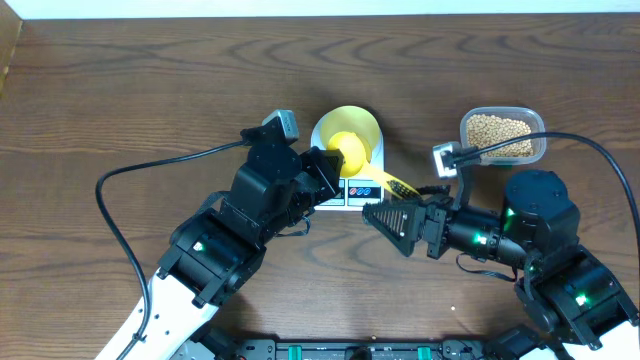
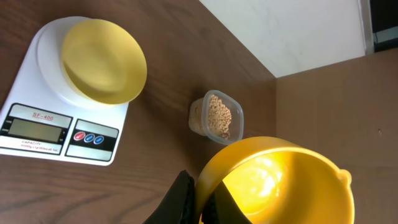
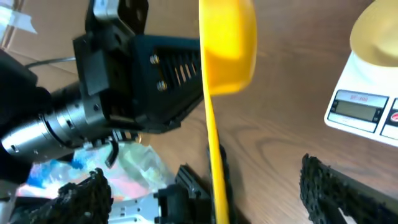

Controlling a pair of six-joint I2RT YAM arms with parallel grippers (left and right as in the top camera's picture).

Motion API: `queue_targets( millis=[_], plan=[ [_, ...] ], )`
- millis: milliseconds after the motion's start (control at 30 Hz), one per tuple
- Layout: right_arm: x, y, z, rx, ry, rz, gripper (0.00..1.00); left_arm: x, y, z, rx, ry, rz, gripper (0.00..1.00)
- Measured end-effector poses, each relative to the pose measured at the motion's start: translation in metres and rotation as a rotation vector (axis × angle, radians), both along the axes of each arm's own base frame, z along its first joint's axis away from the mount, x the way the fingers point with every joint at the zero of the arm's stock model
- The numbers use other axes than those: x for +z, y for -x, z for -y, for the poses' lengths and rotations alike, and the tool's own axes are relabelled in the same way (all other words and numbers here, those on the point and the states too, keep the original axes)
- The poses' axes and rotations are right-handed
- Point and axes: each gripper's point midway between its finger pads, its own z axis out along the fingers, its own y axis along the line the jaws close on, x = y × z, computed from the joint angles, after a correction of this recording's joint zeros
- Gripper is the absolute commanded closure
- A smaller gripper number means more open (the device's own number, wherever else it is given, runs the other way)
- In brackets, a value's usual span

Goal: Scoop item into bowl and weigh 50g on scale
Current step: 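Release the scoop from the left gripper, right gripper holding the handle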

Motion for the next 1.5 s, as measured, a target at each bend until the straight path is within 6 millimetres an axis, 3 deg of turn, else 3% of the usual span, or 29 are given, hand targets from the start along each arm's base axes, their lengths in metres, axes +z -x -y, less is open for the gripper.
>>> queue_targets(
  millis=[133,200,233,367,533,967,1333,1500],
  plan=[
    [0.0,-0.011,0.007,-0.062,0.011,0.011,0.13,-0.002,0.001,-0.001,0.001,-0.005,-0.005,0.93],
    [-0.001,-0.016,0.011,-0.092,0.022,0.022,0.37,-0.003,0.001,-0.002,0.002,-0.015,-0.007,0.93],
    [-0.001,-0.018,0.012,-0.103,0.027,0.028,0.42,-0.004,0.001,-0.002,0.001,-0.021,-0.006,0.93],
    [-0.002,-0.021,0.014,-0.113,0.035,0.037,0.43,-0.004,0.001,-0.003,-0.004,-0.03,-0.001,0.93],
    [0.001,-0.023,0.014,-0.125,0.021,0.036,0.59,-0.004,0.001,-0.003,-0.005,-0.031,0.0,0.93],
    [0.004,-0.03,0.01,-0.138,-0.008,0.02,0.81,-0.004,0.001,-0.003,-0.005,-0.031,0.0,0.93],
    [0.005,-0.027,0.008,-0.125,-0.019,0.007,0.9,-0.004,0.001,-0.003,-0.004,-0.031,-0.001,0.93],
    [0.005,-0.027,0.008,-0.125,-0.025,-0.002,0.99,-0.004,0.001,-0.003,-0.004,-0.03,-0.002,0.93]
  ],
)
